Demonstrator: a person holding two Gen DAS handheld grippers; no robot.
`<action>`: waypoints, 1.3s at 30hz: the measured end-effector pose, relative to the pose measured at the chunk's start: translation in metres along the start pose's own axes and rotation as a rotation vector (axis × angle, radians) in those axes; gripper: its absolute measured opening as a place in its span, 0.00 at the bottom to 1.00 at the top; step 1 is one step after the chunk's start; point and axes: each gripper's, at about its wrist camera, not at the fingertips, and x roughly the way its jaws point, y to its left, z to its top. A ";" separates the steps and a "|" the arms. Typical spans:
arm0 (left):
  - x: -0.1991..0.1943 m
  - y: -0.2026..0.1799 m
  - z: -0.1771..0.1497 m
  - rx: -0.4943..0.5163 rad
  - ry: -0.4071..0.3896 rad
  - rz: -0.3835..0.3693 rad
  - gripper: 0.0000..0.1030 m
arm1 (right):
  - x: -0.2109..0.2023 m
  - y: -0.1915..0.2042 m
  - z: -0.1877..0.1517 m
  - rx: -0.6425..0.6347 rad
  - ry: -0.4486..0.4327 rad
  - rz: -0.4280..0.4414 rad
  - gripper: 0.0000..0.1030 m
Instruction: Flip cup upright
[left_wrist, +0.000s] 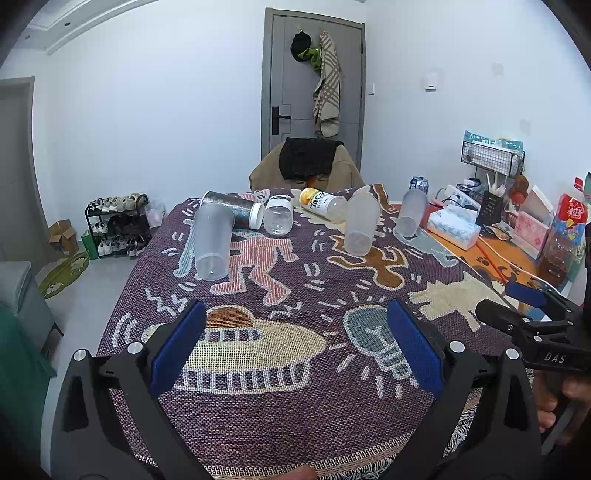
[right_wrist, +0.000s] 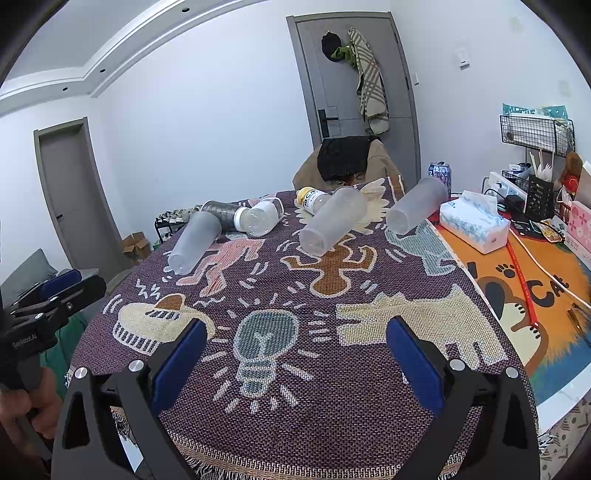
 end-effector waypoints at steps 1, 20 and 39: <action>0.000 0.000 0.000 0.000 -0.001 0.000 0.95 | 0.000 0.000 0.000 -0.001 0.000 -0.001 0.93; -0.001 0.001 0.001 -0.002 -0.001 -0.004 0.94 | 0.000 0.000 -0.001 0.006 0.000 0.000 0.93; -0.001 0.002 0.001 -0.004 -0.002 -0.003 0.95 | 0.001 -0.002 -0.001 0.018 0.003 0.010 0.93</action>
